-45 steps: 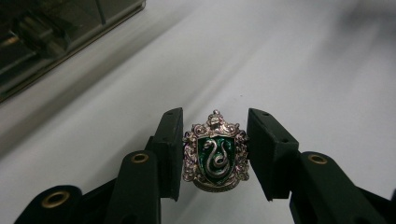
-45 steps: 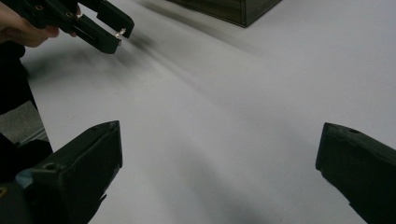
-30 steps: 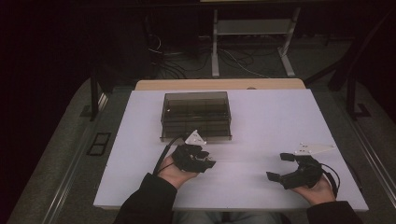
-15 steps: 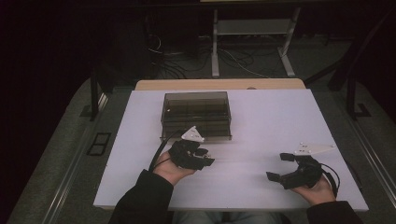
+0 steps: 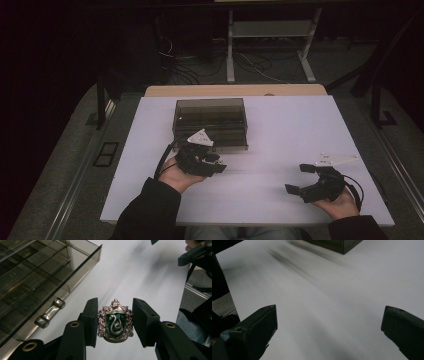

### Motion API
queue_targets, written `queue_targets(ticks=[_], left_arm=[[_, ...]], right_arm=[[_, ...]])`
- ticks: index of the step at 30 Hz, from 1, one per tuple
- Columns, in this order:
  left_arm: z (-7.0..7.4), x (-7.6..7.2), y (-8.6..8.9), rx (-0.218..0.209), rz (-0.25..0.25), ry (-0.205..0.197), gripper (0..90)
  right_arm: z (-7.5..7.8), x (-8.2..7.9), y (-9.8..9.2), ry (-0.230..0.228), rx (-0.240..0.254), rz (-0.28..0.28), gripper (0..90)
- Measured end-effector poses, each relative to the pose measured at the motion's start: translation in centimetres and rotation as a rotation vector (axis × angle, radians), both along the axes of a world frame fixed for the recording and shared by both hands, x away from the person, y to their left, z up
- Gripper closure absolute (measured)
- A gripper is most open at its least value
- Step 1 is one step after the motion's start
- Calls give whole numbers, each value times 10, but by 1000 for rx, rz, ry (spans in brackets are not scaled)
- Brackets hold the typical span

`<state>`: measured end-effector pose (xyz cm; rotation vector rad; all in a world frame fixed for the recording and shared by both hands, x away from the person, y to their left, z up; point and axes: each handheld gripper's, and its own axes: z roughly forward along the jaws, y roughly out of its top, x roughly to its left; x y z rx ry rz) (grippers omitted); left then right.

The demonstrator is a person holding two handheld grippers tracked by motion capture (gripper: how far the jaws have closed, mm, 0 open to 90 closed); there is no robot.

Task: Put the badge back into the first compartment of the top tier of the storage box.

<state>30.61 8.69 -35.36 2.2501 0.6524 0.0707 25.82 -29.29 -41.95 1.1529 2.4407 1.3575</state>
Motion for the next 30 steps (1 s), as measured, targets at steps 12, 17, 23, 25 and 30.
queue_targets(ticks=[12, 17, 23, 25, 30], left_arm=[[7, 6, 11, -21, 19, 6, 571], [11, 9, 17, -32, 39, -1, 572], [16, 13, 24, -47, 57, -13, 571], [18, 13, 26, -55, 68, -20, 572], [22, 17, 33, -66, 92, -31, 572]], right_arm=[[0, 0, -1, -4, 0, 1, 3], [0, 0, -1, -5, 1, 1, 3], [0, 0, -1, -4, -1, 2, 3], [0, 0, -1, -4, -2, 2, 3], [0, 1, -1, -7, -3, 4, 3]])
